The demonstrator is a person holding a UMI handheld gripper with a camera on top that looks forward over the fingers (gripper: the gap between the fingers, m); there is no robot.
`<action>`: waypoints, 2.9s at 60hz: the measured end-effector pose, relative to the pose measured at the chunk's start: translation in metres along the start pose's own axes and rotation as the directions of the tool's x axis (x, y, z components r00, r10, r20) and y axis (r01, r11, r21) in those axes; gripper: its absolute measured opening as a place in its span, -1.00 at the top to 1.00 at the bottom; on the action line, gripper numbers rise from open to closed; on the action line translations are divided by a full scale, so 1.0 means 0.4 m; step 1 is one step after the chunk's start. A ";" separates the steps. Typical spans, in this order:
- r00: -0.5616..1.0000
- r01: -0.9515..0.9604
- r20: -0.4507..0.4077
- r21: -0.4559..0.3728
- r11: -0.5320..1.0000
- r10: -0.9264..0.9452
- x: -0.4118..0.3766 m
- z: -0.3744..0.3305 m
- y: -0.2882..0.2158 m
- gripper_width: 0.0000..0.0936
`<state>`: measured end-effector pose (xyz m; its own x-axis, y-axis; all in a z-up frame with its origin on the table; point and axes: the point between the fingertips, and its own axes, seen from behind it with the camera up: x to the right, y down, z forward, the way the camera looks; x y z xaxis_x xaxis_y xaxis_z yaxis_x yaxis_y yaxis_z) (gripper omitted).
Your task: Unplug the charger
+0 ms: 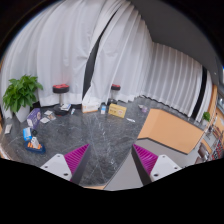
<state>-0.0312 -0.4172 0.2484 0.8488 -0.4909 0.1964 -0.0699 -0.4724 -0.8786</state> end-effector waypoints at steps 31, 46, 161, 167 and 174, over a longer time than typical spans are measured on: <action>0.996 -0.025 0.080 -0.125 0.992 0.036 -0.291 0.025 0.286 -0.82; 0.943 -0.005 0.330 -0.100 0.995 0.038 -0.763 0.069 0.354 -0.82; 0.921 0.029 0.387 -0.184 0.982 0.045 -0.621 0.500 0.277 -0.82; 0.926 0.040 0.377 -0.156 0.987 0.022 -0.590 0.427 0.241 -0.81; 0.932 0.045 0.361 -0.118 0.992 0.001 -0.568 0.316 0.201 -0.82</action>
<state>-0.1633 -0.2512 0.0782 0.9808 -0.1935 0.0253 -0.0929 -0.5769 -0.8115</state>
